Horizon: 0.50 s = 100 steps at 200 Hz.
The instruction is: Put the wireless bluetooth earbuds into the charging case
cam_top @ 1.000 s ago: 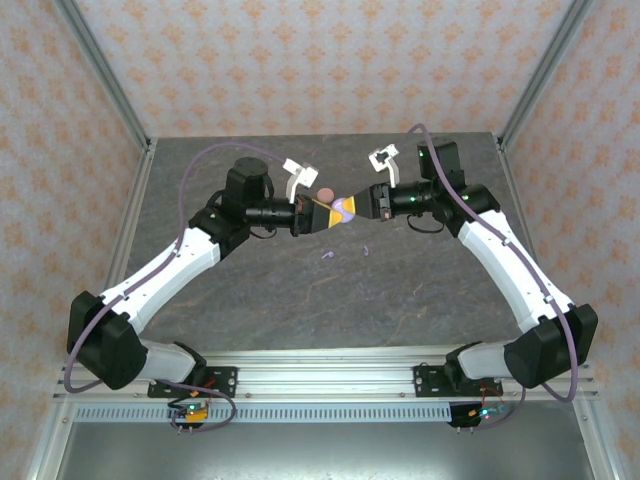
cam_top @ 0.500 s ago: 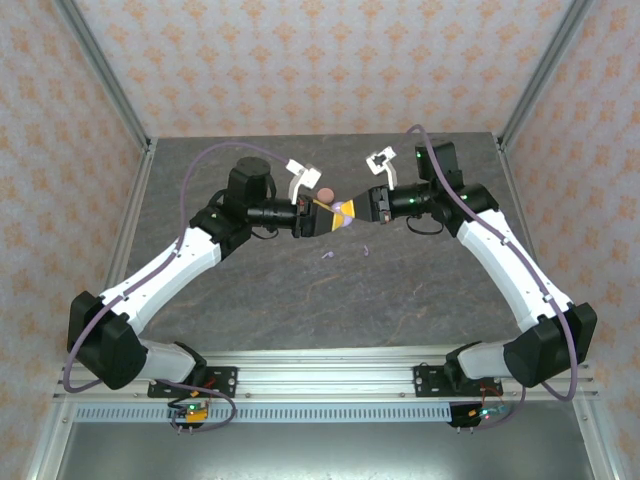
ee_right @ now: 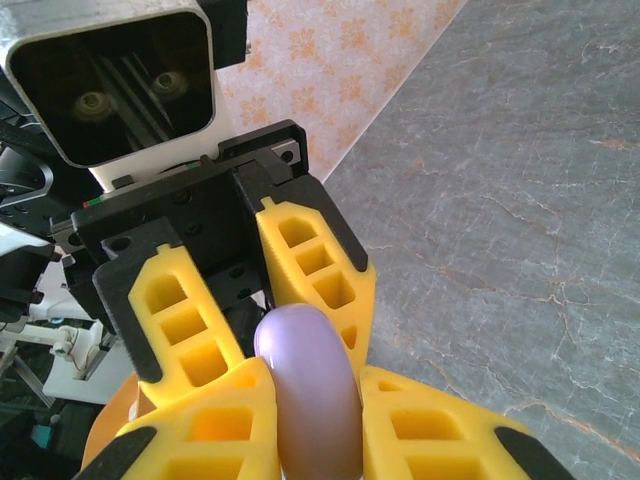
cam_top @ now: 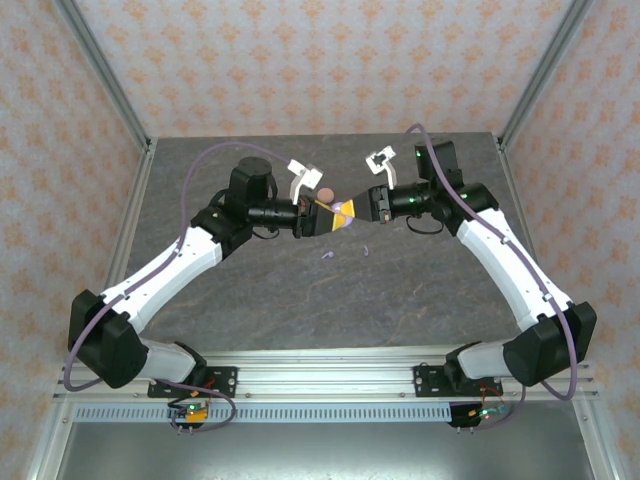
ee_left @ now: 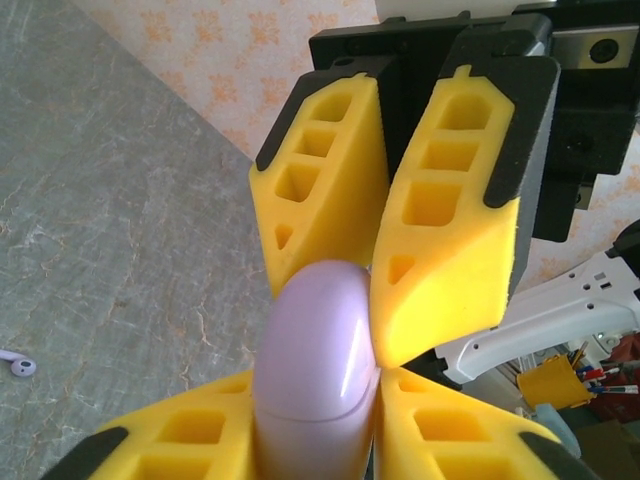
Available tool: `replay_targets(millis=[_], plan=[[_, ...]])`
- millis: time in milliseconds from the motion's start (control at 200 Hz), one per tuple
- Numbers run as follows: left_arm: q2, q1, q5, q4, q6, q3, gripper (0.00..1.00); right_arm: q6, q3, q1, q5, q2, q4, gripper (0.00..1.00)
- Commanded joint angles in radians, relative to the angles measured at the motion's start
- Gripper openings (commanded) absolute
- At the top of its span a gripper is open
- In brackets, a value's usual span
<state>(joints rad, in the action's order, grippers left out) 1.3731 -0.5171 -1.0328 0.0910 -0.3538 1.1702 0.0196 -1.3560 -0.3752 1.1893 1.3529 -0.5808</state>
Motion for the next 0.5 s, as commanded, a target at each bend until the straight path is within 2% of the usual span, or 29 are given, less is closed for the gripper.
replay_targets(millis=[0,45,120,150,200,255,345,496], plan=[[0.006,-0.014,-0.012,0.002,0.028,0.031,0.18,-0.018,-0.035,-0.007,0.011,-0.001,0.001,0.2],[0.006,-0.014,-0.005,0.005,0.03,0.031,0.14,-0.018,-0.037,-0.008,0.003,-0.003,-0.003,0.21],[0.004,-0.014,0.004,0.004,0.033,0.029,0.13,-0.011,-0.041,-0.008,-0.035,-0.01,-0.01,0.26],[0.003,-0.014,0.01,0.005,0.037,0.029,0.13,-0.009,-0.041,-0.008,-0.053,-0.016,-0.013,0.28],[0.001,-0.014,0.019,-0.003,0.048,0.024,0.12,-0.006,-0.042,-0.008,-0.092,-0.028,-0.023,0.38],[-0.008,-0.015,0.045,-0.027,0.058,0.007,0.12,-0.005,-0.039,-0.008,-0.127,-0.043,-0.031,0.4],[-0.038,-0.021,0.088,-0.107,0.081,-0.047,0.12,-0.01,-0.039,-0.007,-0.162,-0.067,-0.056,0.46],[-0.094,-0.031,0.172,-0.305,0.125,-0.168,0.1,-0.024,-0.031,-0.008,-0.189,-0.099,-0.101,0.5]])
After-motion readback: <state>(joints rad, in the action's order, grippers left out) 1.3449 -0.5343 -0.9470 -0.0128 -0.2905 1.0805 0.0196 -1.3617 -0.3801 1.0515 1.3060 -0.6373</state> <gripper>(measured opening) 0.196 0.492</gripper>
